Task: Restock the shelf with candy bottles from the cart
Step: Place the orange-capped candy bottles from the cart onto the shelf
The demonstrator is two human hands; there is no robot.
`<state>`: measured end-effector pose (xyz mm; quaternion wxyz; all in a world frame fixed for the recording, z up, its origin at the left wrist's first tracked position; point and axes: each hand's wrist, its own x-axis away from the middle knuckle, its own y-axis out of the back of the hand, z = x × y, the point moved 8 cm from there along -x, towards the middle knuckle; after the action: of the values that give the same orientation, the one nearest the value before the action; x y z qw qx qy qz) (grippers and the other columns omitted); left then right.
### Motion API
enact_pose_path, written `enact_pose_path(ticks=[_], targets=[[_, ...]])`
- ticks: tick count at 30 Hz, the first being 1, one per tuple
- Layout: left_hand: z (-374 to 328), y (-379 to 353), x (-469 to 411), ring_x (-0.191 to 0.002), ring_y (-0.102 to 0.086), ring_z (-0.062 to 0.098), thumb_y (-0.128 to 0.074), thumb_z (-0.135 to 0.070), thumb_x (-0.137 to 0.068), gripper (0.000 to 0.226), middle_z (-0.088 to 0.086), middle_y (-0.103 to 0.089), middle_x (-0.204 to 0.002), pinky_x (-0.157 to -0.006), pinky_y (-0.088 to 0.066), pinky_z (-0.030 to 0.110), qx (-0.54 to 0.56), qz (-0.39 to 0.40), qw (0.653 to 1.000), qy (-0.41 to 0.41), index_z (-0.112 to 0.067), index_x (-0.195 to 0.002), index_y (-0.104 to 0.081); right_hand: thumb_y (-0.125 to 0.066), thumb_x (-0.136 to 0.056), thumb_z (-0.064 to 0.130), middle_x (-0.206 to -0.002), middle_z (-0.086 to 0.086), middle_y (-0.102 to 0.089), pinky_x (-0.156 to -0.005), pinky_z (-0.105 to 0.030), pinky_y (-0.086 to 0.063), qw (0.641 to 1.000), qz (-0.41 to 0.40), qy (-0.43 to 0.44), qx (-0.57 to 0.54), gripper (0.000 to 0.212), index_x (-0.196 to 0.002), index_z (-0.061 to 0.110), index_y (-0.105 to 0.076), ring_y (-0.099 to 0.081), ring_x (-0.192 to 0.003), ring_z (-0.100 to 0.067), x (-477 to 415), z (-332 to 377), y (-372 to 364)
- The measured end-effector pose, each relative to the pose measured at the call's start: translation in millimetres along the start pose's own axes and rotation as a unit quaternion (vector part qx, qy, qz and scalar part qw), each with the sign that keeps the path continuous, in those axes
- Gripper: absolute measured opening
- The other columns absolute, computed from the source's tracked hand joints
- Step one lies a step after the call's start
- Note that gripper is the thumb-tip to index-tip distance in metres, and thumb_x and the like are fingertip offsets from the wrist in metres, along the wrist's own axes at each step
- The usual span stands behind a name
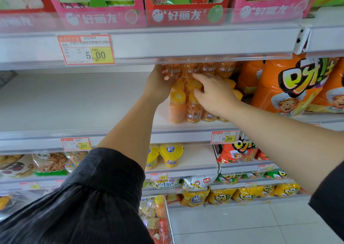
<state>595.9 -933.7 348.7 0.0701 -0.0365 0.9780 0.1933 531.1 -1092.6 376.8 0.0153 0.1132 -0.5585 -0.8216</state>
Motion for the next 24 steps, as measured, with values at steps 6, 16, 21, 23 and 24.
enact_pose_path(ticks=[6,16,21,23,24], targets=[[-7,22,46,-0.11,-0.056,0.007,-0.06,-0.016,-0.096,0.05,-0.011,-0.056,-0.124,-0.094,-0.046,0.024,0.008,-0.058,0.998,-0.014,-0.02,-0.143,-0.044,-0.056,-0.094,0.021,-0.129,-0.002,-0.061,-0.103,-0.046,-0.037,0.99,-0.099,0.09,-0.033,0.038,-0.132,0.021,-0.061,-0.05,-0.119,-0.029,29,24,9],[71,87,193,-0.085,-0.065,-0.002,-0.056,-0.013,-0.097,0.027,-0.015,-0.07,-0.102,-0.07,-0.048,0.011,-0.039,-0.074,0.996,0.009,-0.032,-0.115,-0.063,-0.062,-0.091,0.01,-0.081,0.014,-0.065,-0.065,-0.006,-0.037,0.958,0.005,0.186,-0.218,0.016,-0.101,0.017,-0.073,-0.054,-0.069,0.006,118,82,-82],[168,128,265,-0.089,-0.066,-0.001,-0.057,-0.016,-0.098,0.024,-0.011,-0.071,-0.103,-0.069,-0.049,0.014,-0.065,-0.049,0.988,0.135,-0.028,-0.118,-0.064,-0.064,-0.091,0.015,-0.082,0.023,-0.063,-0.07,-0.021,-0.047,0.954,0.201,0.114,-0.192,0.017,-0.104,0.023,-0.073,-0.059,-0.074,0.0,158,95,-199],[204,141,291,-0.089,-0.066,0.0,-0.057,-0.015,-0.098,0.026,-0.01,-0.07,-0.104,-0.065,-0.049,0.011,-0.082,-0.033,0.981,0.173,-0.027,-0.12,-0.064,-0.063,-0.092,0.02,-0.084,0.018,-0.065,-0.073,-0.028,-0.05,0.946,0.267,0.082,-0.166,0.019,-0.108,0.023,-0.072,-0.059,-0.074,-0.002,174,97,-243],[220,147,303,-0.087,-0.066,0.0,-0.057,-0.015,-0.097,0.027,-0.011,-0.069,-0.104,-0.063,-0.05,0.011,-0.093,-0.022,0.977,0.19,-0.026,-0.121,-0.064,-0.062,-0.093,0.022,-0.084,0.018,-0.064,-0.071,-0.027,-0.049,0.94,0.297,0.063,-0.154,0.019,-0.11,0.024,-0.071,-0.058,-0.072,-0.001,183,97,-264]])
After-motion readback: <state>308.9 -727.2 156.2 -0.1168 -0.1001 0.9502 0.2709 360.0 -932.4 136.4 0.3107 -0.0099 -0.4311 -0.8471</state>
